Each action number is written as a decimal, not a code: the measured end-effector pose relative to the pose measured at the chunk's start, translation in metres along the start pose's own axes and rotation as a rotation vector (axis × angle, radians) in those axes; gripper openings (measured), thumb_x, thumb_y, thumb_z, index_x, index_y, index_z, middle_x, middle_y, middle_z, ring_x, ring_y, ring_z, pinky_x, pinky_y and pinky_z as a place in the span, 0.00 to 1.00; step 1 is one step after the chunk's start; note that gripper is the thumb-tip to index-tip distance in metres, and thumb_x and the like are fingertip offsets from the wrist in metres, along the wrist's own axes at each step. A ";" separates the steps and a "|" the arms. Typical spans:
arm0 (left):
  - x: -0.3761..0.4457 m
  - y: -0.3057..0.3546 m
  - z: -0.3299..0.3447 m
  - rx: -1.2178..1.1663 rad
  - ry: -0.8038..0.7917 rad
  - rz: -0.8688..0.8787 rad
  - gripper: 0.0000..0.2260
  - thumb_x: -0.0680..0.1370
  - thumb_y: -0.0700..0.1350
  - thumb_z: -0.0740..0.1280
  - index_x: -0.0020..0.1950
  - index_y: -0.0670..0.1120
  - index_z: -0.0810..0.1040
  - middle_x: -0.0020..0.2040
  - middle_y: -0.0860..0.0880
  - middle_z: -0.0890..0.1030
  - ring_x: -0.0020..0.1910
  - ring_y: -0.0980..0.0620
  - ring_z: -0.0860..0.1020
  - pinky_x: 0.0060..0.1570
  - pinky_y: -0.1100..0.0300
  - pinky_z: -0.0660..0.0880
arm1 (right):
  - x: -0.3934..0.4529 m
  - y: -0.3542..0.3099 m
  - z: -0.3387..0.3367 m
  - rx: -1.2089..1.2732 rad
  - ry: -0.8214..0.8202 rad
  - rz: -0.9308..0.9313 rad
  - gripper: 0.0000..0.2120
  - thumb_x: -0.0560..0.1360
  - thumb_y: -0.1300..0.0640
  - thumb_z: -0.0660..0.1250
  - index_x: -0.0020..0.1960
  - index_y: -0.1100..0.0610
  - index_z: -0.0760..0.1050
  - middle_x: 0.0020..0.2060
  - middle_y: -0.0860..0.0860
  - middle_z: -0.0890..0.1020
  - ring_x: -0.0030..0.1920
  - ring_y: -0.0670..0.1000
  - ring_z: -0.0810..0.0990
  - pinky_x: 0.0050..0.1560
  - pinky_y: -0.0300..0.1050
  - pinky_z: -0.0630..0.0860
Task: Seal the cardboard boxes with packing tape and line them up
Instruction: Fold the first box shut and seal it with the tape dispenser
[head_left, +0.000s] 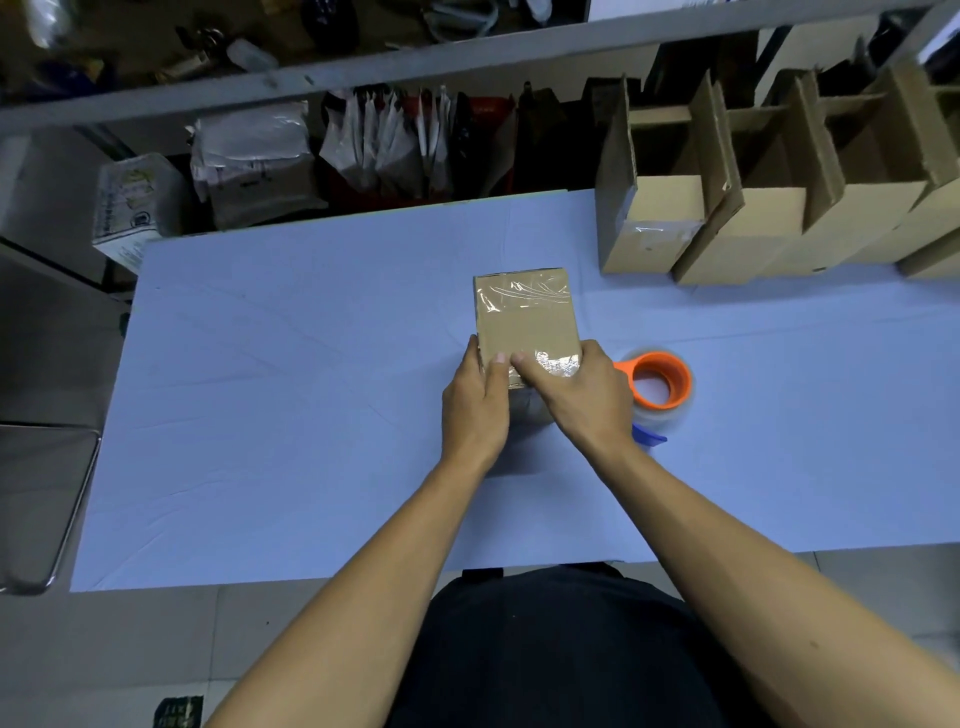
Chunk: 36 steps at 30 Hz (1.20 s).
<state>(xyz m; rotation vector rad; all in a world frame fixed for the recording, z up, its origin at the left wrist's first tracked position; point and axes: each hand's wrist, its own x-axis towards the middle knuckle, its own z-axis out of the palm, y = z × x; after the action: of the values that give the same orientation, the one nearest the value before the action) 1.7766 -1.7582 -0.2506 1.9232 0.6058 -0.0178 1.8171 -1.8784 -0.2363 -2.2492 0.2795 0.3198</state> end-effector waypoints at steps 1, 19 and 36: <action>0.000 -0.001 0.001 -0.002 0.000 0.001 0.18 0.84 0.54 0.56 0.74 0.55 0.69 0.65 0.57 0.78 0.60 0.58 0.76 0.58 0.69 0.70 | 0.000 0.000 0.000 -0.005 0.009 0.004 0.31 0.63 0.27 0.66 0.50 0.52 0.74 0.44 0.47 0.83 0.49 0.54 0.81 0.48 0.50 0.77; 0.000 -0.005 0.006 -0.298 -0.027 -0.083 0.26 0.81 0.60 0.54 0.78 0.53 0.65 0.73 0.60 0.68 0.72 0.59 0.68 0.68 0.64 0.63 | 0.001 0.021 -0.017 0.563 -0.311 0.069 0.16 0.82 0.43 0.57 0.59 0.47 0.80 0.56 0.39 0.82 0.62 0.45 0.77 0.72 0.56 0.67; 0.009 -0.009 -0.024 -0.185 -0.126 -0.238 0.13 0.83 0.53 0.60 0.66 0.54 0.73 0.60 0.52 0.81 0.57 0.50 0.80 0.61 0.47 0.77 | 0.003 0.003 0.004 0.084 -0.256 -0.144 0.19 0.81 0.46 0.61 0.71 0.44 0.70 0.45 0.53 0.85 0.49 0.53 0.82 0.52 0.49 0.77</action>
<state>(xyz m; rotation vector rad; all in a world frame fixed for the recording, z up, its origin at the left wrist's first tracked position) 1.7748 -1.7307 -0.2503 1.6504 0.7224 -0.2250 1.8185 -1.8771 -0.2418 -2.1046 -0.0045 0.5034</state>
